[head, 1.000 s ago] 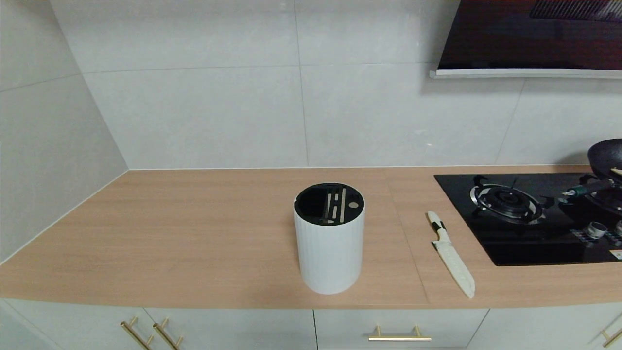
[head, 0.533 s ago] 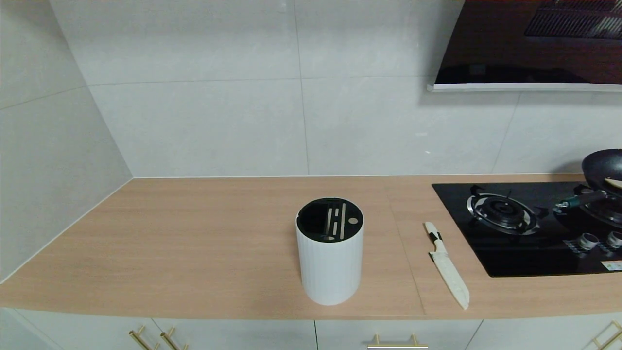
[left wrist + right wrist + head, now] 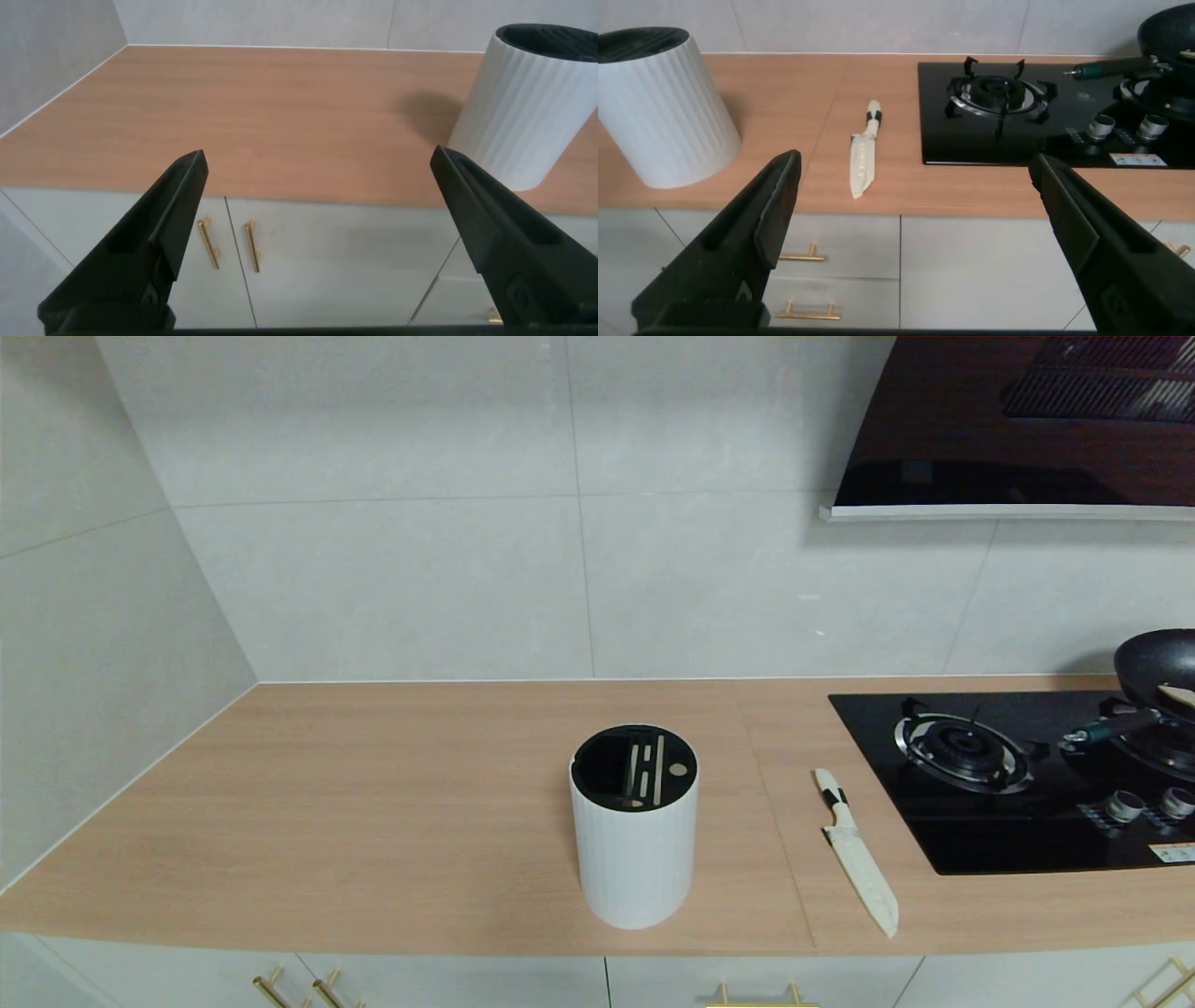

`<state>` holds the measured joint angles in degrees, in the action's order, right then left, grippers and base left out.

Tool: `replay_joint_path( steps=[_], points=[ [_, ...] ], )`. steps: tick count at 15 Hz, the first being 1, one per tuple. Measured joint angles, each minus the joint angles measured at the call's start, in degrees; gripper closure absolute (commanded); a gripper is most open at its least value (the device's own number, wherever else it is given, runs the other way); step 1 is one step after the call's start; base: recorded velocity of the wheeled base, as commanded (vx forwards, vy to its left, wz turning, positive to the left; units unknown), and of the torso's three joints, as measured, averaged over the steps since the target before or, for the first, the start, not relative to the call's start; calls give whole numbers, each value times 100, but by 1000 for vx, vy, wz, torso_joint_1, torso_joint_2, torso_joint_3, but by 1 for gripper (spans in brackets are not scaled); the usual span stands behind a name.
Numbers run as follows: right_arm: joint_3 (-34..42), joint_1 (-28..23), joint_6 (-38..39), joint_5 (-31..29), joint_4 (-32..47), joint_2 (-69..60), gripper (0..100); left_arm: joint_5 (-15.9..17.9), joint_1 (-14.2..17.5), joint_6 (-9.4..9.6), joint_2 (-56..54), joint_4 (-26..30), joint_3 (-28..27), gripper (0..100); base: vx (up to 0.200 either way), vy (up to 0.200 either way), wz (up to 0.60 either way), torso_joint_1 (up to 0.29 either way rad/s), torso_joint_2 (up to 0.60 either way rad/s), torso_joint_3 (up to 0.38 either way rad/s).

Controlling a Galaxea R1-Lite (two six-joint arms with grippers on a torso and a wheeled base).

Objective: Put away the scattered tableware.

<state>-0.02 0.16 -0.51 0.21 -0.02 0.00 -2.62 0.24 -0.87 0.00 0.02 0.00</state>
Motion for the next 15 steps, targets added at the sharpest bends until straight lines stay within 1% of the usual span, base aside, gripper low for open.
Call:
replay_joint_path(
  steps=[8,11,13,15],
  points=[
    [-102,-5,30,11,62,93,0,2,0,0,0,-2,-2,0,0,0,0,0,0,0],
    [-916,133,116,45,60,460,0,2,0,9,0,-2,-2,0,0,0,0,0,0,0],
    [-1401,251,133,101,49,1203,0,2,0,9,0,-2,0,0,0,0,0,0,0,0],
    [-1907,334,141,167,18,2248,0,5,0,9,0,-2,0,0,0,0,0,0,0,0]
  ],
)
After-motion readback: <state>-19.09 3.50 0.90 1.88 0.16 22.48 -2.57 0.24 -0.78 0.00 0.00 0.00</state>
